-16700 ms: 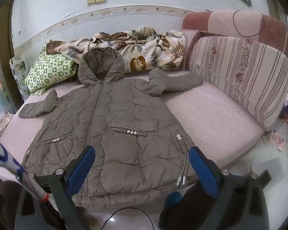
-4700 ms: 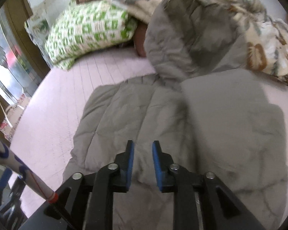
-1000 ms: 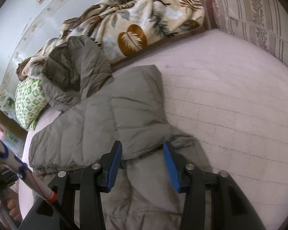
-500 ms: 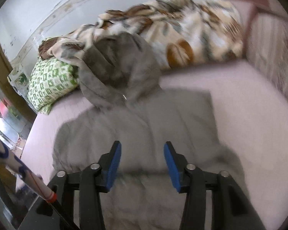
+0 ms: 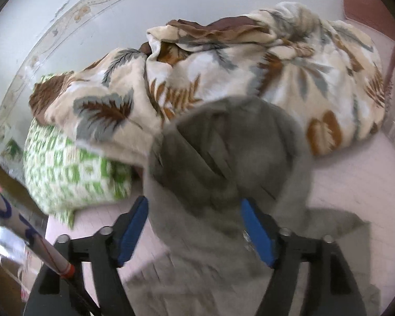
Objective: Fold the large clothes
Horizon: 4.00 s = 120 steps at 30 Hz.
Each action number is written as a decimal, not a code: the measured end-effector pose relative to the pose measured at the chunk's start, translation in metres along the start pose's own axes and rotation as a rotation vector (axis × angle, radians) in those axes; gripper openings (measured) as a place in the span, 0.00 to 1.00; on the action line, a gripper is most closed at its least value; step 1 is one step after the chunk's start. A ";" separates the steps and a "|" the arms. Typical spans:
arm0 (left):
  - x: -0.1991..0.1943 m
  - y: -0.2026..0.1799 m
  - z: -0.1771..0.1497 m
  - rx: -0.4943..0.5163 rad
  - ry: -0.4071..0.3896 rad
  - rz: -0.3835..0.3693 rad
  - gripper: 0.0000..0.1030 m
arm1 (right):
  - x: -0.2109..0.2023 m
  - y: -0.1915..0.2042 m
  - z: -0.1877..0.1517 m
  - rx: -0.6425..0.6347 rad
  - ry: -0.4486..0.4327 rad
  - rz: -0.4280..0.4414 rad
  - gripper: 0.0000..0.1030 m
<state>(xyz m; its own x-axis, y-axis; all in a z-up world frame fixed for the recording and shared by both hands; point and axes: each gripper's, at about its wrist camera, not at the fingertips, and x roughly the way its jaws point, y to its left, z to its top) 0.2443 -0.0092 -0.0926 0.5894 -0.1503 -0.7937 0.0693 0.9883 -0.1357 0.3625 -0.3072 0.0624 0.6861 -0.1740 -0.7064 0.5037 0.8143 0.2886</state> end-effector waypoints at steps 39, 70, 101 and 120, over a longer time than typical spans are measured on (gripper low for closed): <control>-0.007 0.054 -0.006 -0.130 0.046 0.023 0.55 | -0.174 -0.045 -0.255 -0.154 0.084 0.161 0.06; -0.015 0.042 -0.012 -0.096 0.034 0.033 0.55 | -0.156 -0.099 -0.203 -0.137 -0.024 -0.060 0.40; -0.021 0.050 -0.014 -0.047 0.025 0.057 0.55 | -0.049 -0.017 -0.264 -0.282 0.160 -0.099 0.39; -0.049 0.060 -0.066 0.015 0.062 0.068 0.55 | -0.222 -0.273 -0.344 -0.123 0.167 -0.253 0.55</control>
<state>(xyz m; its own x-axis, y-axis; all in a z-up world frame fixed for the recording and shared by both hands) 0.1661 0.0562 -0.1012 0.5419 -0.0833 -0.8363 0.0430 0.9965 -0.0714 -0.1083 -0.3006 -0.0817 0.4465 -0.2941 -0.8450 0.5729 0.8195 0.0174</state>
